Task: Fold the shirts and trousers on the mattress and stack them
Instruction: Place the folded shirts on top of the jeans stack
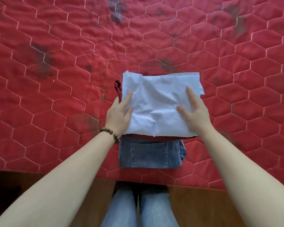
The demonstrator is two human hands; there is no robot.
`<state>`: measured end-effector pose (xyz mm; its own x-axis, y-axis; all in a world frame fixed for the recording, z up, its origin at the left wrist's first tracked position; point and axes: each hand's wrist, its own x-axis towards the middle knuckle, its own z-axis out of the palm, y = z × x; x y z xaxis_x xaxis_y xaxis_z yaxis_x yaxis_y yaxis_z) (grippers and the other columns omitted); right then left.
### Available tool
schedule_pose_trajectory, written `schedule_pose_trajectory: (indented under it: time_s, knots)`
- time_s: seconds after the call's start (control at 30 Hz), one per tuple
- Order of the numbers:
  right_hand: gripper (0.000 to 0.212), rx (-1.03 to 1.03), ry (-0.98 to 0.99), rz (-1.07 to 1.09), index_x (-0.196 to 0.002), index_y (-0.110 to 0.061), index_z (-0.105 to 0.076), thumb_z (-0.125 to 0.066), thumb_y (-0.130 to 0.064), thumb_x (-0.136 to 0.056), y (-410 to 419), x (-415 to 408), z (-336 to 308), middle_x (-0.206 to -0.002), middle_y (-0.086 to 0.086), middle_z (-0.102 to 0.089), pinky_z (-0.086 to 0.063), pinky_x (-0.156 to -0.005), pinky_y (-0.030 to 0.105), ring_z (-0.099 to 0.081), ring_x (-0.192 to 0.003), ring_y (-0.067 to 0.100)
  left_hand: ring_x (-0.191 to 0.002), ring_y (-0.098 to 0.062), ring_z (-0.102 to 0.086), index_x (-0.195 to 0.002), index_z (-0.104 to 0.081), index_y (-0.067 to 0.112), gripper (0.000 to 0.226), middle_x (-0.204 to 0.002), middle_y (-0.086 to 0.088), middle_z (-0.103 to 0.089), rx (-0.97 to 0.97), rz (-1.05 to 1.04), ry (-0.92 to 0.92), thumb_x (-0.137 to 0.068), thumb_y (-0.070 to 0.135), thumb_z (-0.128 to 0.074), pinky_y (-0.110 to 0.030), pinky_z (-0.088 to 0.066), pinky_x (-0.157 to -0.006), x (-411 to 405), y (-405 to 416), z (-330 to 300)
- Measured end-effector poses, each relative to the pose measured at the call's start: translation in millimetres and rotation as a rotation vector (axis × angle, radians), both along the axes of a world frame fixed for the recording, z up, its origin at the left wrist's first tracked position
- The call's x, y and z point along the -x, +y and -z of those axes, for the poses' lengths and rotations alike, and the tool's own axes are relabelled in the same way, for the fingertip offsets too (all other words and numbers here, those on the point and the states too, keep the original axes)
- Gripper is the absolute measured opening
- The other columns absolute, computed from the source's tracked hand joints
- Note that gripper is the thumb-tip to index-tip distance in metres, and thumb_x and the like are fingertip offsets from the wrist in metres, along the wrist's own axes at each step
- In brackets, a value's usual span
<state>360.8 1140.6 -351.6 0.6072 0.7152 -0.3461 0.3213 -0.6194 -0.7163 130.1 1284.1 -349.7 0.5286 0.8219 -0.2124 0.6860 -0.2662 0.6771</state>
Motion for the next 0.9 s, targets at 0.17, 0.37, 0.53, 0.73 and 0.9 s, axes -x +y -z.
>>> schedule_pose_trajectory:
  time_s: [0.17, 0.37, 0.53, 0.73, 0.9]
  knots:
    - [0.077, 0.098, -0.066, 0.003, -0.149, -0.045, -0.015, -0.063, -0.035, -0.089, -55.8, 41.7, 2.2, -0.119, -0.001, -0.047, -0.03, -0.083, 0.023, -0.044, -0.101, 0.009, -0.058, -0.02, -0.047, -0.143, -0.043, 0.021, 0.055, -0.095, -0.019, -0.056, -0.077, 0.005, -0.013, -0.092, 0.008, -0.059, -0.032, -0.05, -0.065, 34.8, -57.5, -0.9]
    - [0.075, 0.124, -0.132, -0.032, -0.143, -0.054, -0.005, -0.057, -0.036, -0.093, -87.0, 80.1, 34.5, -0.112, 0.0, -0.045, -0.036, -0.072, 0.029, -0.047, -0.085, 0.015, -0.044, -0.034, -0.046, -0.145, -0.037, 0.02, 0.061, -0.111, -0.029, -0.056, -0.081, 0.029, 0.197, -0.09, -0.002, -0.054, -0.038, -0.049, -0.048, 60.5, -93.4, 33.1]
    - [0.076, 0.235, -0.035, -0.054, -0.148, -0.05, 0.0, -0.053, -0.036, -0.095, -82.3, 78.2, 75.6, -0.129, 0.015, -0.045, -0.04, -0.07, 0.032, -0.056, -0.088, 0.031, -0.045, -0.029, -0.037, -0.149, -0.007, 0.027, 0.084, -0.101, -0.021, -0.05, -0.048, 0.029, 0.388, -0.083, -0.009, -0.044, -0.035, -0.034, -0.048, 61.8, -99.1, 69.5]
    - [0.079, 0.201, -0.084, -0.071, -0.139, -0.063, 0.005, -0.054, -0.039, -0.093, -87.7, 78.7, 72.9, -0.108, 0.007, -0.045, -0.035, -0.056, 0.024, -0.049, -0.069, 0.01, -0.044, -0.03, -0.036, -0.148, -0.012, 0.026, 0.084, -0.08, -0.007, -0.035, -0.067, -0.002, 0.311, -0.081, -0.013, -0.045, -0.035, -0.036, -0.044, 67.5, -101.7, 68.2]
    - [0.068, 0.355, -0.332, -0.078, -0.15, -0.044, -0.012, -0.049, -0.052, -0.093, -93.6, 77.9, 52.7, -0.145, 0.015, -0.032, -0.04, -0.094, 0.05, -0.048, -0.114, 0.037, -0.086, -0.037, -0.062, -0.148, -0.033, 0.026, 0.065, -0.143, -0.019, -0.038, -0.109, -0.119, 0.349, -0.09, 0.011, -0.057, -0.047, -0.051, -0.077, 75.2, -100.8, 49.6]
